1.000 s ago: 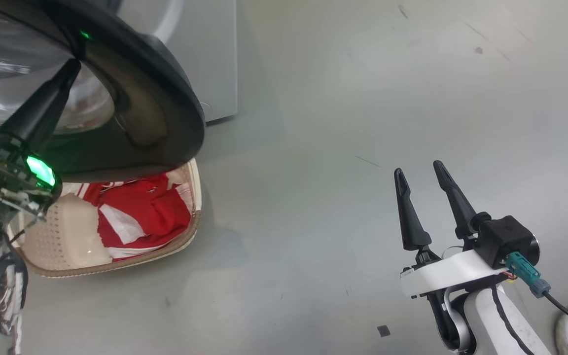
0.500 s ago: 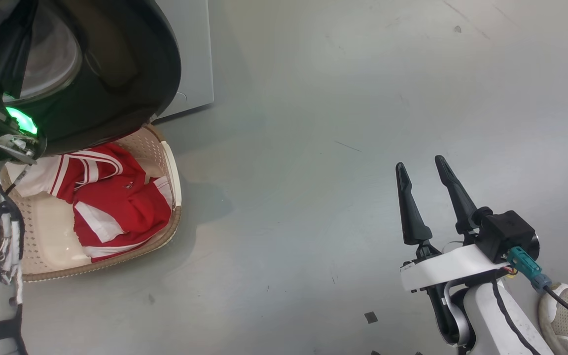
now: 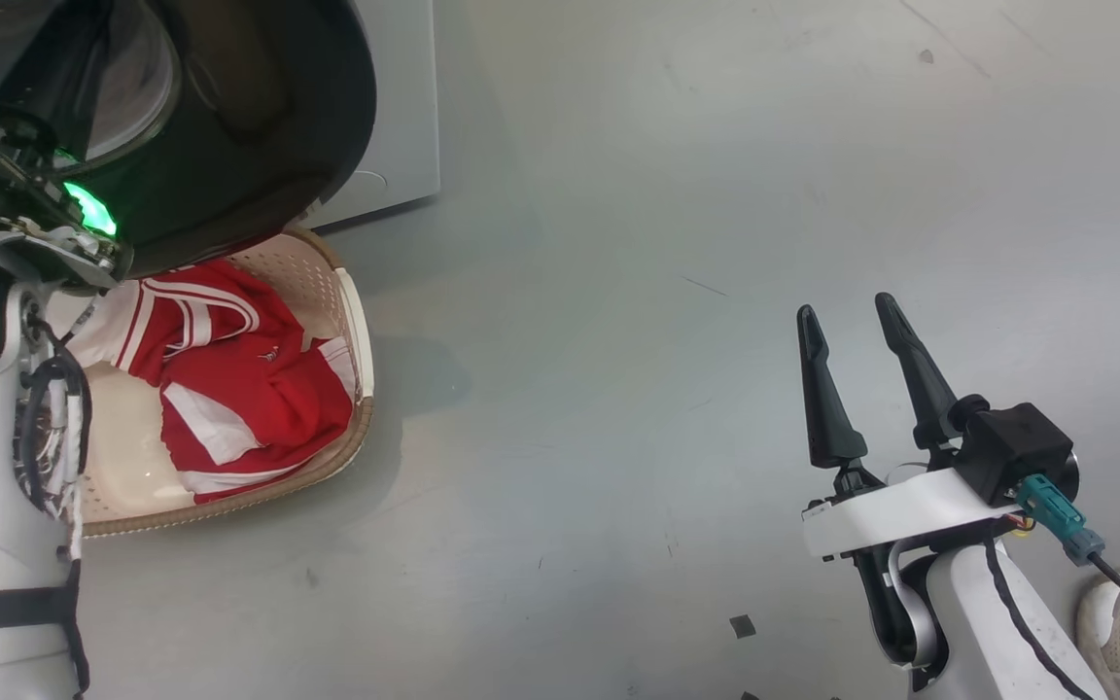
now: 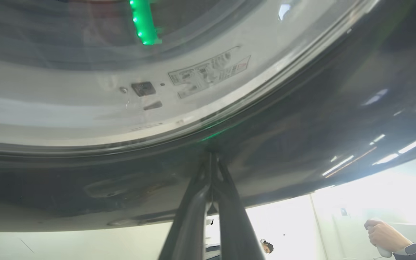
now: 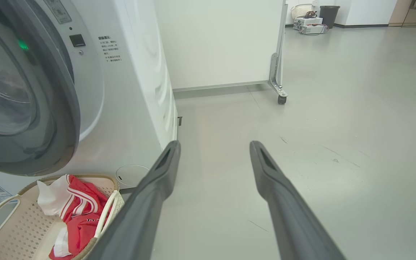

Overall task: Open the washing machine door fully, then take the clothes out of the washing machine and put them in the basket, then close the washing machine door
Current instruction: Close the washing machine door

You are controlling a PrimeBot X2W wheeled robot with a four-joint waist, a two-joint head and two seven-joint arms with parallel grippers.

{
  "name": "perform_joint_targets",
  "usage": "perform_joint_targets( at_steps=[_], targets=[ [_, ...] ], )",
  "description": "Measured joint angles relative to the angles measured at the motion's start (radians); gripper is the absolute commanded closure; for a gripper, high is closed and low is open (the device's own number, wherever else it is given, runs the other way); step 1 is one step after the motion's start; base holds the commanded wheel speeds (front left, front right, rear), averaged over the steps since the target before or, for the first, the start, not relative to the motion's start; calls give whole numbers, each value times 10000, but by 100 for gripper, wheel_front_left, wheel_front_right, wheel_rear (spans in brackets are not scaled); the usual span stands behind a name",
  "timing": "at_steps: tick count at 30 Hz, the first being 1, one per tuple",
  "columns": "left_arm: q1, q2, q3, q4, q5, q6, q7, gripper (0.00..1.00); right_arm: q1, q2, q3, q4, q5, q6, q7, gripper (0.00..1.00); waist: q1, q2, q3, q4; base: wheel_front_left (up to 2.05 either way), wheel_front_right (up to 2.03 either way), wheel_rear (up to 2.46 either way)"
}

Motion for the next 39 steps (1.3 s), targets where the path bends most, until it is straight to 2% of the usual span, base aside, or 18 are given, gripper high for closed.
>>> perform_joint_targets(
  at_steps=[8,14,18,24,25,26,27,28,34,39],
  targets=[
    [145,-121,-136,228,15,-102,244,100,-2,-58,-178,36,0,-8,-65,0,0,0,-11,461,0,0,0],
    [935,-130,-280,284,169,-121,520,100,-60,-215,-322,123,-19,-8,-67,0,0,0,-32,968,0,0,0],
    [1567,-265,-408,155,150,-192,746,100,-86,-276,-343,201,-36,4,-67,0,0,0,-82,1329,0,0,0],
    [2510,-328,-42,-541,127,-194,742,100,-212,-290,-332,291,-123,21,-67,0,0,0,-270,1784,0,0,0],
    [2652,-339,65,-746,100,-194,740,84,-211,-286,-326,343,-123,31,-67,0,0,0,-331,1830,0,0,0],
    [2785,-362,163,-924,71,-194,711,52,-210,-288,-324,378,-123,67,-67,0,0,0,-395,1870,0,0,0],
    [2932,-378,222,-1087,69,-194,711,3,-209,-288,-326,399,-123,88,-67,0,0,0,-460,1906,0,0,0],
    [3093,-426,311,-1252,69,-194,667,0,-206,-288,-332,426,-123,90,-67,0,0,0,-528,1942,0,0,0],
    [3894,-932,963,-2061,-236,-194,142,0,-119,-307,-491,589,-123,86,-67,0,0,0,-969,2145,0,0,0],
    [4619,-930,1231,-2587,364,-194,-330,0,116,-341,-495,709,-128,90,-67,0,0,0,-1387,2301,0,0,0]
  ],
)
